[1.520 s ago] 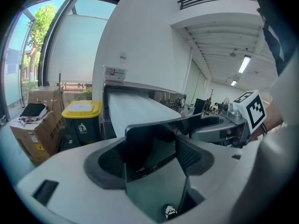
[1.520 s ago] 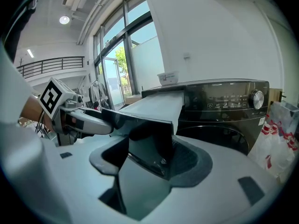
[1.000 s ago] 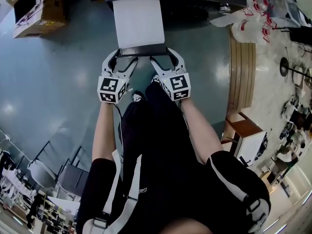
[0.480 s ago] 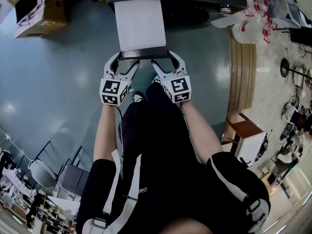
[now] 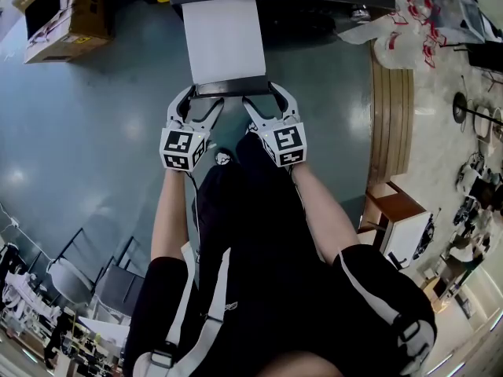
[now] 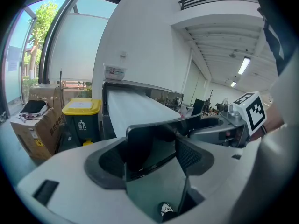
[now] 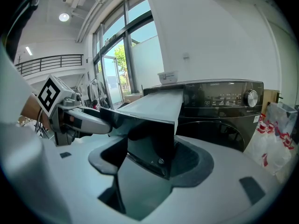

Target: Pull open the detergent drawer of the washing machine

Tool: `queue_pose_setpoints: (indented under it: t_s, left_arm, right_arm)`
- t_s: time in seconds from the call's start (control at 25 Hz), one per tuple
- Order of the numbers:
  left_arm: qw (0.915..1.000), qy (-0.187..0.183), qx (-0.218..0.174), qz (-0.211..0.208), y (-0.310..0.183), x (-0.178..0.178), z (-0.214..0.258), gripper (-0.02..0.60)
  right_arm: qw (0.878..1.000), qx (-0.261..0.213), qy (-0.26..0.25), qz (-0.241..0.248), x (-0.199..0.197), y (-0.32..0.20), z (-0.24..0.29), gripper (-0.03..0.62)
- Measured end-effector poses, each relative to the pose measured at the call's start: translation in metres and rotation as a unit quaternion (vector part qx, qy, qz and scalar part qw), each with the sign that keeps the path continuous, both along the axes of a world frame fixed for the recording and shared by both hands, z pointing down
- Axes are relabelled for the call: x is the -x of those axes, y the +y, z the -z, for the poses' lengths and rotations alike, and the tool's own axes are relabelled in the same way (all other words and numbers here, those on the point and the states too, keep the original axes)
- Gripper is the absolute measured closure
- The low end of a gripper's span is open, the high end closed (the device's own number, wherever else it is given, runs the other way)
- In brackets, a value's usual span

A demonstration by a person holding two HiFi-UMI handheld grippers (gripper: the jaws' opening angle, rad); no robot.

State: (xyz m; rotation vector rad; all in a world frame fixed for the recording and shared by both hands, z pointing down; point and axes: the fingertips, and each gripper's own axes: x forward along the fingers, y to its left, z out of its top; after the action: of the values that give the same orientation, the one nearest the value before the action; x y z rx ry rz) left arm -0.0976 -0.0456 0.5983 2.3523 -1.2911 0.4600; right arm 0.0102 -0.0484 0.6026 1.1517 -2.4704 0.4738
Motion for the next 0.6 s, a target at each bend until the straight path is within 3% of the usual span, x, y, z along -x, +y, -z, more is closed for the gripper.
queue_pose_setpoints:
  t_s: [0.6]
  left_arm:
    - [1.0, 0.0, 0.002, -0.001, 0.011, -0.001, -0.004, 0.258]
  right_arm:
    - [1.0, 0.005, 0.006, -0.001, -0.001, 0.01, -0.005, 0.289]
